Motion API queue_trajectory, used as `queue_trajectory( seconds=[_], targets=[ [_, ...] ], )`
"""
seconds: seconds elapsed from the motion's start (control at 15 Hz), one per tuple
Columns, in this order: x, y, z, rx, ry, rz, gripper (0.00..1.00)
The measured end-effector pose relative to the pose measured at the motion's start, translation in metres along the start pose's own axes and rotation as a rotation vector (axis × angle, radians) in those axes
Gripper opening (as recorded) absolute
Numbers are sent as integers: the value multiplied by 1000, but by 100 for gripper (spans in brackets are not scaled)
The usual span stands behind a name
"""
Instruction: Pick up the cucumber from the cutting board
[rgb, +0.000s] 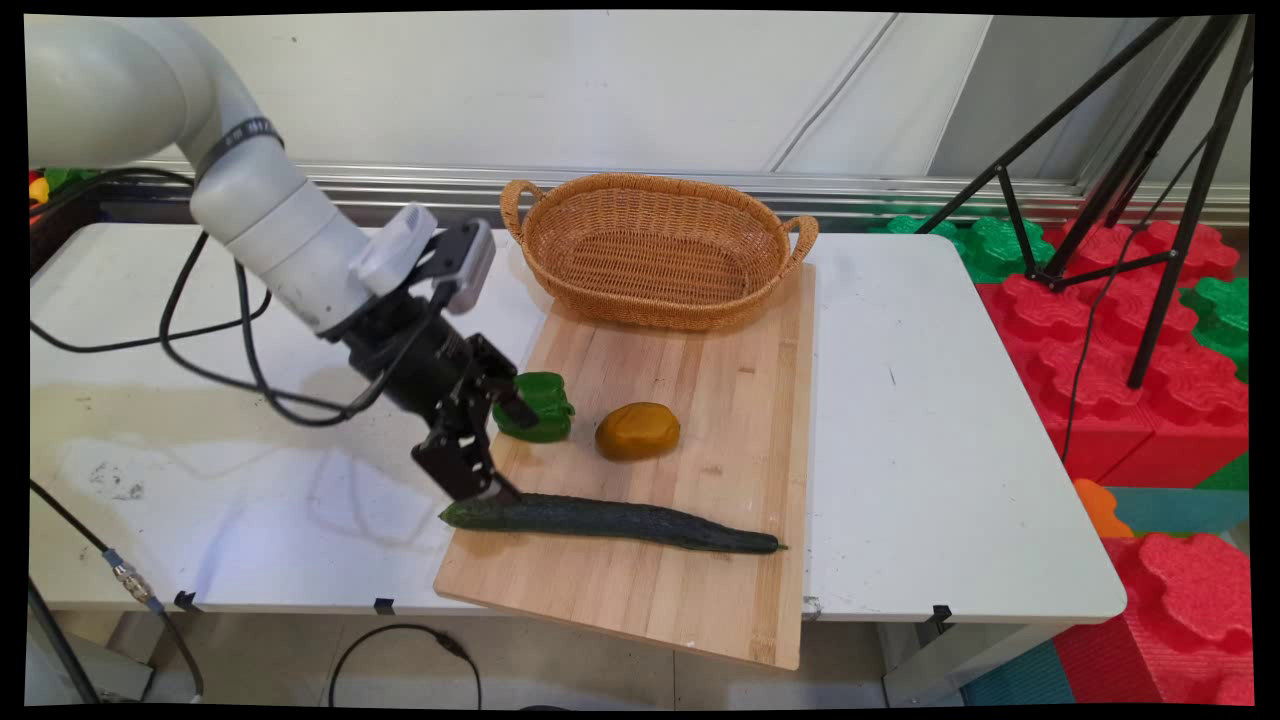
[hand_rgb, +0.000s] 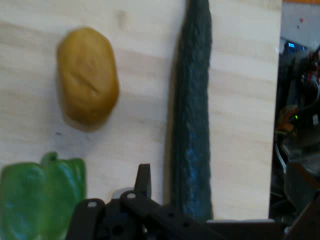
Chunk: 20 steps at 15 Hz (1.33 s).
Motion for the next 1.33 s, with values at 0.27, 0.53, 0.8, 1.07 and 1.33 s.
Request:
queue_trajectory(
  seconds=[0.27,0.53,0.8,1.07,1.33],
  targets=[
    [-8,11,14,11,-32,24,100],
    [-11,17,38,29,-66,68,100],
    [-11,20,61,47,-86,74,100],
    [-11,22,73,59,-90,76,100],
    [-11,22,83,70,-92,78,100]
  ],
)
